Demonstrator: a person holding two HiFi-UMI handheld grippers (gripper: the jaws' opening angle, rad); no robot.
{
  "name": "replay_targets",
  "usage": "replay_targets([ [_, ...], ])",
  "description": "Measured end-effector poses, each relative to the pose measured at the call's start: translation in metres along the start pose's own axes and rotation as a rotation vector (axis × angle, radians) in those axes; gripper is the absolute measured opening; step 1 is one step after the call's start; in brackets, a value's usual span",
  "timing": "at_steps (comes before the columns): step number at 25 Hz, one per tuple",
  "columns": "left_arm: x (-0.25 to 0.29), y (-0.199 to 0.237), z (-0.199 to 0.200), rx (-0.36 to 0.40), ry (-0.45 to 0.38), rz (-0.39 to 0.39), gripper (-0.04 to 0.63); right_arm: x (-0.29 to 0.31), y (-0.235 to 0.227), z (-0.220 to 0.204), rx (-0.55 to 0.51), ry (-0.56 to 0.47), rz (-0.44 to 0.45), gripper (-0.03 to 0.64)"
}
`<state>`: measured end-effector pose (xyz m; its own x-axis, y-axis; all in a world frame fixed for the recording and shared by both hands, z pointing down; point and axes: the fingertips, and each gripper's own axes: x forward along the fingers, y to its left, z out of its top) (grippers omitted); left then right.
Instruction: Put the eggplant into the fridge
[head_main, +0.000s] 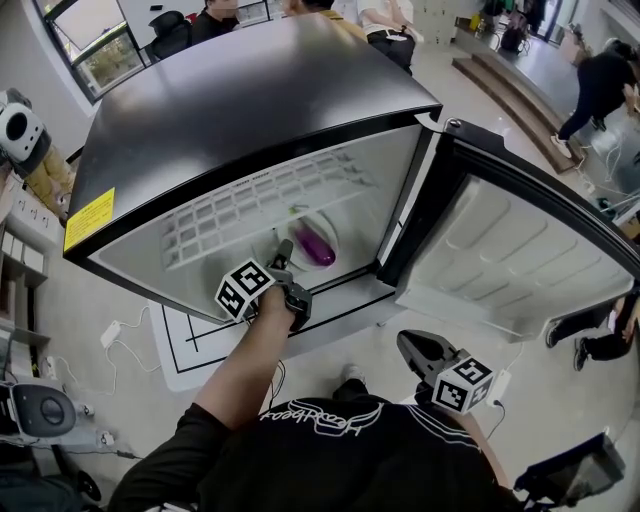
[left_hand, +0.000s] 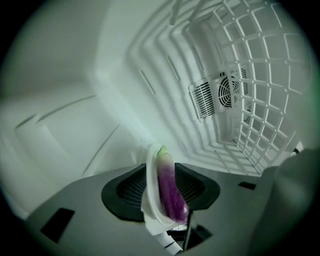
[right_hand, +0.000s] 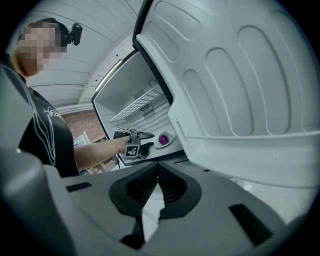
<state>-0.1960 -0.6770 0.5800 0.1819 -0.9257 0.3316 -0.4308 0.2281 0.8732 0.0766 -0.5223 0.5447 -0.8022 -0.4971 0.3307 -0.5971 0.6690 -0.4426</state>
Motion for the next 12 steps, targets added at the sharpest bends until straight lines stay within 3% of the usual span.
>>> replay_targets([
  [4, -0.003, -0.004, 0.002, 0.092, 0.0, 0.001, 0.181, -0.004, 0.003, -0.001, -0.001, 0.002, -0.003, 0.006],
  [8, -0.013, -0.007, 0.001, 0.093, 0.004, -0.018, 0.184, -0.009, 0.008, -0.002, -0.003, 0.0, -0.005, 0.006],
  [12, -0.036, -0.016, -0.007, 0.186, 0.02, -0.064, 0.184, -0.014, 0.016, -0.003, -0.009, -0.006, -0.002, 0.006],
])
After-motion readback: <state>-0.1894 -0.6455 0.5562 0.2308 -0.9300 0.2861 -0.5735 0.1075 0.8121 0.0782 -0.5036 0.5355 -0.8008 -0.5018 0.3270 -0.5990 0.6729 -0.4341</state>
